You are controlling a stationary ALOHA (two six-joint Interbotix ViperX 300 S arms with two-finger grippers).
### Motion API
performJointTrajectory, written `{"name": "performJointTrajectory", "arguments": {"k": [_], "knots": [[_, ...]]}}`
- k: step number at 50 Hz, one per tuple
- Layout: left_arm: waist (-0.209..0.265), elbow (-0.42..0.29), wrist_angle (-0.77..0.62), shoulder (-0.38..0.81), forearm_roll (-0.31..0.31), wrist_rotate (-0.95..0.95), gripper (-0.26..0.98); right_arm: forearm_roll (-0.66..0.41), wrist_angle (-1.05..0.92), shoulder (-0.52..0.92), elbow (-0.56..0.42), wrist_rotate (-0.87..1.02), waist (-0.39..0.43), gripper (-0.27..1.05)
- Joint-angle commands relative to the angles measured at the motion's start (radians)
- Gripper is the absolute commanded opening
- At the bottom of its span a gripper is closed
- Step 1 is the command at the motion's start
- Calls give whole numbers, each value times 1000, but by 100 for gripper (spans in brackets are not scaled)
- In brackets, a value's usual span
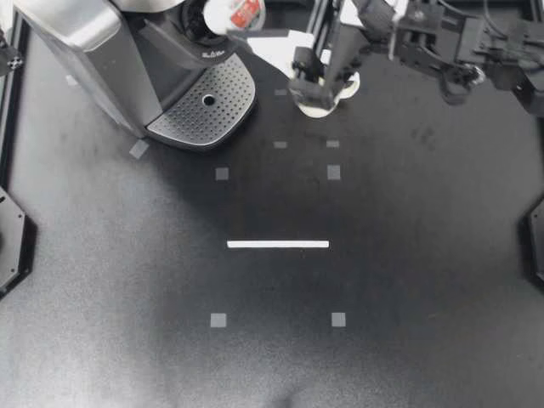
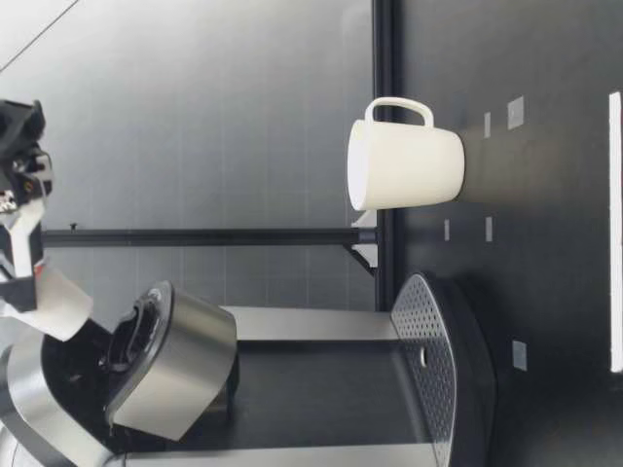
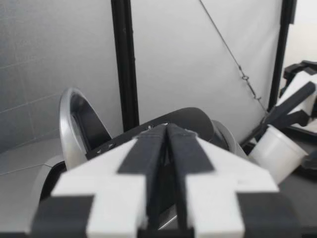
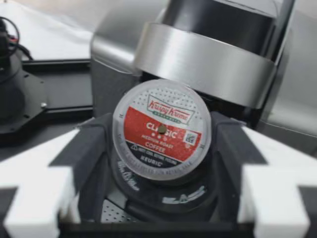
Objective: Place the coffee capsule inside the capsule container, then place the cup onto the center of the cup tray.
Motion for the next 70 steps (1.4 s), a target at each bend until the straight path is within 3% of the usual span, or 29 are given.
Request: {"name": "performJointTrajectory", "arguments": {"k": [1,51,63,70], "knots": [[3,-12,-2,3,5,0,15,-2,-3,0,-35,-2,-15,51],[3,-12,-2,3,5,-2,15,-18,5,106,-89,-2,-23,53],[2,-14,-2,2,5,-2,15,-18,-15,110,-91,0,-23,83],[3,-14,-2,3,5,-2,15,-17,-15,114,-91,5,-23,85]]}}
